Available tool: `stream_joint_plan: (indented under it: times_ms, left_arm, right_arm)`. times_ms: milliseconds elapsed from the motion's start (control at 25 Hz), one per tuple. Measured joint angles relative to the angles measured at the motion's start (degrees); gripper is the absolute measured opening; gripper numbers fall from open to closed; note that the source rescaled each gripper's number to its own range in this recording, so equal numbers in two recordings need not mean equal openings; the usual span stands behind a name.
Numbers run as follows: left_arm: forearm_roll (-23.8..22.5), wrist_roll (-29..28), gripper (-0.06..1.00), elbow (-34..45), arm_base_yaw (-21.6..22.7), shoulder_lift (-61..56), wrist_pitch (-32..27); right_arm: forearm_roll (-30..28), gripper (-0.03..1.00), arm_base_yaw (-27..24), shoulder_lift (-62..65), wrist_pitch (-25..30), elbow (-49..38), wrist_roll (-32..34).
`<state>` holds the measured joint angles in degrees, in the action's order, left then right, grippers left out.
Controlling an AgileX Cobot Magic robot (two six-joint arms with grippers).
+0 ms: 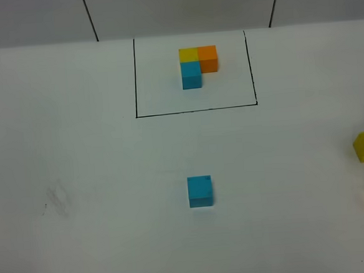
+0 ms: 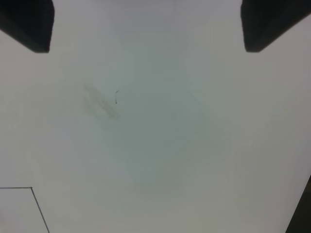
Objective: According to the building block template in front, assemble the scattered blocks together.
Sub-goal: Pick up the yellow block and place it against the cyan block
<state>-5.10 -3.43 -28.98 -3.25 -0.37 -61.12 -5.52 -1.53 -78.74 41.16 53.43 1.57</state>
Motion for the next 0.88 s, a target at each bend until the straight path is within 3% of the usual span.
stream_joint_plan:
  times_ms: [320, 880]
  left_arm:
    - [0.0, 0.0, 0.65, 0.0, 0.0, 0.0, 0.0]
    - [0.0, 0.0, 0.65, 0.0, 0.0, 0.0, 0.0]
  right_arm:
    - [-0.5, 0.95, -1.4, -12.2, -3.6, 0.9, -0.2]
    - [-0.3, 0.9, -2.2, -21.7, -6.3, 0.9, -1.6]
